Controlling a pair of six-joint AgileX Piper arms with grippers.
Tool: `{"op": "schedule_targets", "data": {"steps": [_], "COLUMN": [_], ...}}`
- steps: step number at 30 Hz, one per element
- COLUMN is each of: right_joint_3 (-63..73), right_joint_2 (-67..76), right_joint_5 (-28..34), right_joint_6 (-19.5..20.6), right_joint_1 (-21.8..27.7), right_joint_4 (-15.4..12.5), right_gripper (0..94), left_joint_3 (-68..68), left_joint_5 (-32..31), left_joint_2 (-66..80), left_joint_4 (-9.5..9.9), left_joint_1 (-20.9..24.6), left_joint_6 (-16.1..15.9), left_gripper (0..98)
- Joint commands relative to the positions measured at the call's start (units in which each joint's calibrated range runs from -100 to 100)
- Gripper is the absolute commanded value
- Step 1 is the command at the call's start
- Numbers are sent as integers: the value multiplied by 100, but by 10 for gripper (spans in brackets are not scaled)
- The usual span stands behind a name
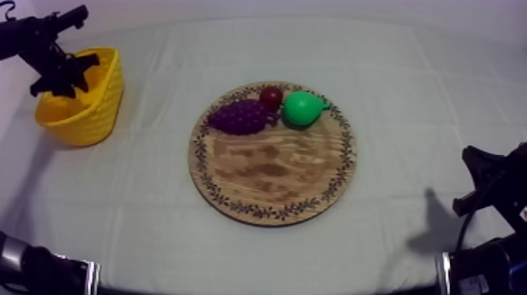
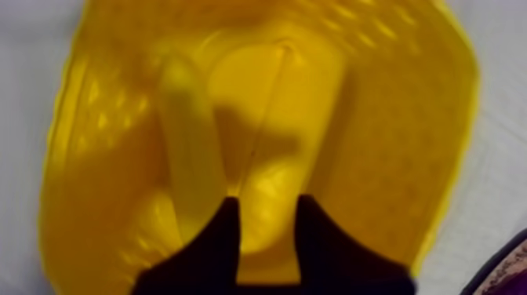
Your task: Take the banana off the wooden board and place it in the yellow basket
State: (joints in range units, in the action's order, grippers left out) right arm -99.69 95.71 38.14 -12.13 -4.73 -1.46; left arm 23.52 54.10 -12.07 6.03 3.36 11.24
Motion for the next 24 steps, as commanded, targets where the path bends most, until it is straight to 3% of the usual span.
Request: {"op": "schedule_targets", "data": {"steps": [1, 5, 9, 14, 18, 24], "right_joint_3": [3, 3, 3, 3, 3, 3], "right_joint_2": [4, 4, 4, 4, 4, 4], "right_joint_5": [0, 0, 0, 0, 0, 0], "right_joint_6": [2, 0, 1, -1, 1, 3], "right_joint_1": [-1, -1, -1, -1, -1, -1], "right_joint_4": [-3, -3, -3, -3, -3, -3], "right_gripper": [5, 5, 5, 5, 5, 5], "left_joint_3": [195, 789, 2007, 3582, 4688, 6105], "left_joint_5": [-408, -1190, -2626, -3830, -3701, -2486], "left_joint_2": [528, 1635, 3094, 5120, 6799, 9043], "left_joint_4": [-162, -281, -256, -210, -202, -210], "left_joint_1": [-95, -383, -683, -795, -707, -669], "left_joint_6": [-473, -953, -1371, -1310, -1120, -939], "left_gripper": [75, 47, 39, 9, 3, 2]}}
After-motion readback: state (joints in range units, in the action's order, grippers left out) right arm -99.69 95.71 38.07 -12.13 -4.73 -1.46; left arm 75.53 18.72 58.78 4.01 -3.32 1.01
